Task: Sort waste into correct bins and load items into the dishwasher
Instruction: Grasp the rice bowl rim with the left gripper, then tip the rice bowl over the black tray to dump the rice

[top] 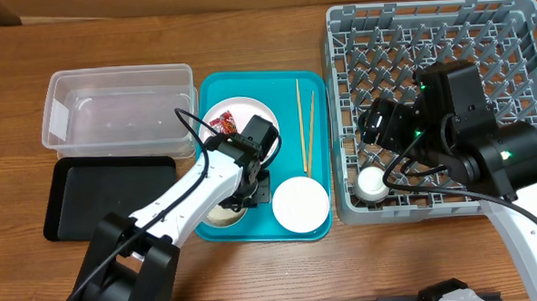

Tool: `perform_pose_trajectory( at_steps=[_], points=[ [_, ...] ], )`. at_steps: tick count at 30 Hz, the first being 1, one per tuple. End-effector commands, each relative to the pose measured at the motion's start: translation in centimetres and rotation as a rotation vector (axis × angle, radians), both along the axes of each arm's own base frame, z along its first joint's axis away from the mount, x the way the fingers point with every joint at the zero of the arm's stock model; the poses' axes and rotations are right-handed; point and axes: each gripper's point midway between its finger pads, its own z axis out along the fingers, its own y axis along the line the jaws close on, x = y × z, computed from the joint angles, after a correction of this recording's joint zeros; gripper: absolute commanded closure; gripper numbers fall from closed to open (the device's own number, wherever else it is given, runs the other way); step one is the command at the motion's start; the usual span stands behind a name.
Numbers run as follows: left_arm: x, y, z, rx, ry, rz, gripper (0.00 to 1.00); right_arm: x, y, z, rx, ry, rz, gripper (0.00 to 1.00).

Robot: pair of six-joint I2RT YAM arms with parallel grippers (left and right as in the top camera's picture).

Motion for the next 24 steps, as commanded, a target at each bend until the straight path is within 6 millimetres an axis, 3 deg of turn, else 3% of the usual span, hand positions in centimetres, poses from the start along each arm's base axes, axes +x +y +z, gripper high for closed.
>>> perform_pose_trajectory(
  at_steps=[1, 5, 9, 15, 20, 24],
  points=[
    [0.8, -1.6, 2.8, -0.1, -0.002, -0.043, 0.96, 0.0, 0.0, 0.5, -0.005, -0.015, 0.005, 0.14],
    [1.9, -2.2, 8.0, -0.222, -0.055, -0.058, 0.96, 0.1, 0.0, 0.5, -0.005, -0.016, 0.004, 0.14],
    [4.1, 0.3, 12.2, -0.309, -0.151, 0.0, 0.96, 0.1, 0.0, 0.5, -0.005, -0.018, 0.004, 0.14],
    [5.1, 5.6, 14.4, -0.594, -0.128, 0.119, 0.96, 0.1, 0.0, 0.5, -0.005, -0.017, 0.004, 0.14],
    [6.2, 11.1, 16.9, -0.869, -0.234, 0.213, 0.96, 0.1, 0.0, 0.5, -0.004, -0.02, 0.004, 0.14],
    [6.7, 15.1, 16.6, -0.976, -0.292, 0.298, 0.96, 0.2, 0.0, 0.6, -0.002, -0.024, 0.004, 0.14]
  ],
)
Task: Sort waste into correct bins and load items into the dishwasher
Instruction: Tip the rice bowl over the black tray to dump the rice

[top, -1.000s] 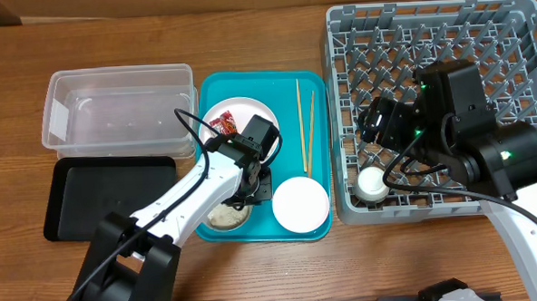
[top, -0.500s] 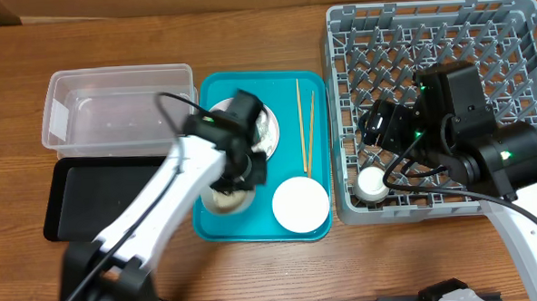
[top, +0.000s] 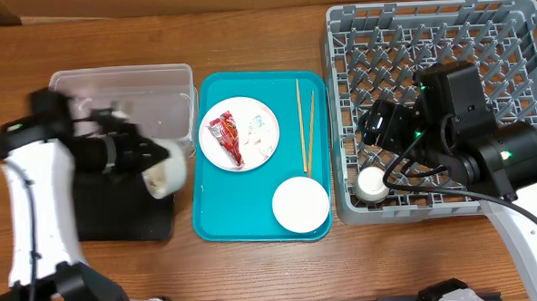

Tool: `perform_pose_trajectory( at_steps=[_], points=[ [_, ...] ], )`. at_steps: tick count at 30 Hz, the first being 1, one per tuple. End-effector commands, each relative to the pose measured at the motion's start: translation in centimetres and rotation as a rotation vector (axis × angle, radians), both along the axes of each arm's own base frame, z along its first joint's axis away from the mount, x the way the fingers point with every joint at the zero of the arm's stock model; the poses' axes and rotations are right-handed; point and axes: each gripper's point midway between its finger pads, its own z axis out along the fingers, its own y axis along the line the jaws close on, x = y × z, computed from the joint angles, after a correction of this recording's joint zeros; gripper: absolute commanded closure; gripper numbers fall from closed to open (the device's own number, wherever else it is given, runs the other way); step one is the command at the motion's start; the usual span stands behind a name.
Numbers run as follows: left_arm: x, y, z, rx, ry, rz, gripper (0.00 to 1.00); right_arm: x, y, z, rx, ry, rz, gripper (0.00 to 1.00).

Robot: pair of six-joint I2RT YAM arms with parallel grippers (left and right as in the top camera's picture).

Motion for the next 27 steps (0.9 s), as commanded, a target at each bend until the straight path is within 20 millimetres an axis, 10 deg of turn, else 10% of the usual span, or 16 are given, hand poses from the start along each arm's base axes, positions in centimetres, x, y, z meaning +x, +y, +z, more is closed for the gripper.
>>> perform_pose_trajectory(
  at_steps=[1, 17, 27],
  points=[
    [1.0, 1.3, 1.1, -0.201, -0.169, -0.015, 0.96, 0.3, 0.0, 0.6, -0.002, -0.025, 0.004, 0.14],
    [0.7, 7.1, -2.1, -0.496, -0.228, 0.156, 0.96, 0.2, 0.0, 0.6, 0.0, -0.024, 0.001, 0.14],
    [0.7, 6.6, -2.1, -0.479, -0.264, 0.122, 0.96, 0.2, 0.0, 0.6, 0.002, -0.022, -0.001, 0.14]
  ],
)
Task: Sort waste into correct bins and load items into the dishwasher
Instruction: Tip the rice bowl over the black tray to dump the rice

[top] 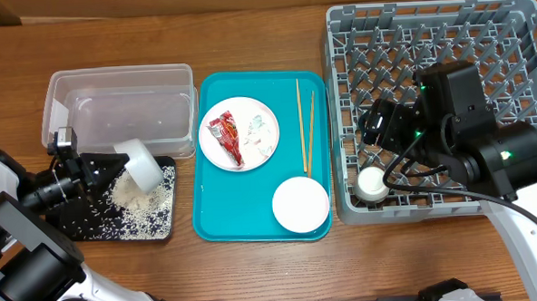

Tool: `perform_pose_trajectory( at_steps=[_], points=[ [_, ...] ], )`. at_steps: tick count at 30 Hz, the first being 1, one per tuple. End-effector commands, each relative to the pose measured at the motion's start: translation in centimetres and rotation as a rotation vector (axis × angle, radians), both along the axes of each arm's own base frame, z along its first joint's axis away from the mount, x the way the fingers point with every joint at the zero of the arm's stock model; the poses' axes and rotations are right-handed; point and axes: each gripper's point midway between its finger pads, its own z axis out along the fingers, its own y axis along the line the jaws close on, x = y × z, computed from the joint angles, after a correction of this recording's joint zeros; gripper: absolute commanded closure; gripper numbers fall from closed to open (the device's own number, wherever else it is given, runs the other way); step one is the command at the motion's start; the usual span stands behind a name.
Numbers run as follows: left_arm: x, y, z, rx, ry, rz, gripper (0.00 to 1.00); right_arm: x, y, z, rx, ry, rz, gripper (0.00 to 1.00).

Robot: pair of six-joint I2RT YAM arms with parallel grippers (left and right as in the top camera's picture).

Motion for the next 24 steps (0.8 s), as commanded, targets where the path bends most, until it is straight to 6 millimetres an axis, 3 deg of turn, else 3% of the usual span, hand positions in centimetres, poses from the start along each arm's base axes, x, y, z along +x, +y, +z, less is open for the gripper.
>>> perform_pose_trajectory(
  at_steps=[1, 5, 9, 11, 15, 17, 21, 24],
  points=[
    [0.4, -0.3, 0.6, 0.004, -0.073, 0.005, 0.96, 0.2, 0.0, 0.6, 0.001, -0.02, -0.001, 0.14],
    [0.3, -0.4, 0.5, -0.005, -0.053, 0.005, 0.96, 0.2, 0.0, 0.6, 0.001, -0.021, -0.001, 0.14],
    [0.3, -0.4, 0.0, 0.071, -0.143, -0.028, 0.96, 0.1, 0.0, 0.5, 0.0, -0.018, -0.001, 0.14],
    [0.8, -0.1, -0.5, 0.024, -0.06, 0.011, 0.96, 0.2, 0.0, 0.5, 0.0, -0.019, -0.001, 0.13],
    [0.2, -0.8, 0.1, 0.059, -0.142, -0.039, 0.96, 0.1, 0.0, 0.5, -0.001, -0.014, -0.001, 0.13],
    [0.5, -0.6, 0.1, 0.015, -0.084, -0.007, 0.96, 0.1, 0.0, 0.5, -0.001, -0.015, -0.001, 0.13],
    [0.1, -1.0, 0.0, 0.083, -0.142, -0.056, 0.96, 0.1, 0.0, 0.5, -0.001, -0.015, -0.001, 0.13],
    [0.3, -1.2, 0.7, 0.032, -0.135, -0.028, 0.96, 0.1, 0.0, 0.5, -0.001, -0.014, -0.001, 0.13]
  ],
)
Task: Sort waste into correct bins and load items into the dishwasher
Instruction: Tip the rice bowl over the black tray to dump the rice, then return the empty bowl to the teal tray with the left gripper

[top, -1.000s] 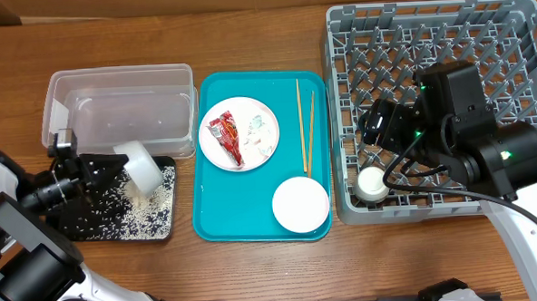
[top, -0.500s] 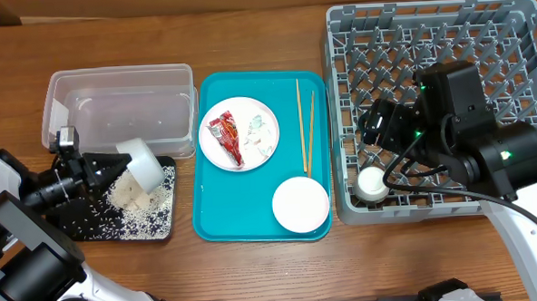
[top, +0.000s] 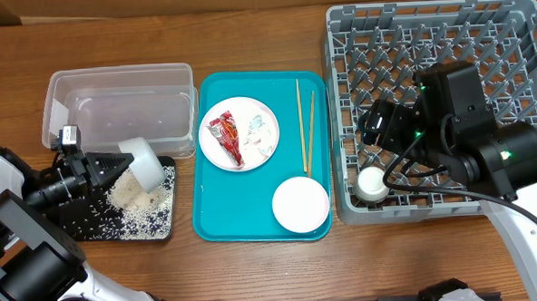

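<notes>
My left gripper (top: 117,165) is shut on a white bowl (top: 144,162), held tilted on its side over the black tray (top: 81,229). White rice (top: 131,195) lies scattered on that tray under the bowl. On the blue tray (top: 245,226) stand a white plate (top: 260,115) with a red wrapper (top: 225,138) and scraps, two chopsticks (top: 304,122) and a white round dish (top: 301,203). My right gripper (top: 373,126) hovers in the grey dish rack (top: 517,13) just above a white cup (top: 372,184); its jaws are dark and unclear.
A clear plastic bin (top: 121,102) sits behind the black tray, close to the bowl. The rack fills the right side of the wooden table. The right arm's body covers the rack's middle.
The left gripper and tilted bowl have shifted slightly back toward the clear bin. The rice on the black tray looks the same. The right arm has not moved.
First my left gripper was down on a bowl at the blue tray's front left. Then it held the bowl over the bare black tray. Then the bowl was tipped and rice lay spread on the tray, as now. The right arm stayed still throughout.
</notes>
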Tool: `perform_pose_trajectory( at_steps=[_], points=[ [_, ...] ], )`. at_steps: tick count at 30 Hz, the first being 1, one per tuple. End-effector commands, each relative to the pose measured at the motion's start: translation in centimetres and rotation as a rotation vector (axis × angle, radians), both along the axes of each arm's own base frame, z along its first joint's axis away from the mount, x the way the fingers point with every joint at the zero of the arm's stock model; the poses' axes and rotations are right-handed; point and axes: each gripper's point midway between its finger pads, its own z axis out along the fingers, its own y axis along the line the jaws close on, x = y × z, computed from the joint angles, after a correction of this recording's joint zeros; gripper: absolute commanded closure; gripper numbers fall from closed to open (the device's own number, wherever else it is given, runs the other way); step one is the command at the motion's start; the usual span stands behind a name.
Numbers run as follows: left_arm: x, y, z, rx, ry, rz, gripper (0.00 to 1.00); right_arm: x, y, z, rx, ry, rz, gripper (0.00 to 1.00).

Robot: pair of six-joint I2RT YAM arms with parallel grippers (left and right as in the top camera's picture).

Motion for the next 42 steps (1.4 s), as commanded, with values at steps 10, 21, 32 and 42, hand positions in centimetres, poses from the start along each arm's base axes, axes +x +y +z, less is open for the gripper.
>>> perform_pose_trajectory(
  at_steps=[10, 21, 32, 42],
  points=[
    [0.4, -1.5, 1.3, 0.013, -0.093, -0.027, 0.96, 0.1, 0.0, 0.5, -0.001, -0.017, -0.001, 0.13],
    [-0.4, -2.3, 0.9, 0.059, -0.06, -0.098, 0.96, 0.1, 0.0, 0.5, -0.002, -0.015, 0.0, 0.12],
    [-3.2, -10.8, 2.3, 0.251, 0.082, -0.39, 0.96, 0.1, 0.0, 0.5, -0.001, -0.015, -0.001, 0.12],
    [-3.2, -15.9, -4.7, 0.983, 0.389, -0.37, 0.96, 0.1, 0.0, 0.5, -0.002, -0.015, -0.001, 0.12]
  ],
)
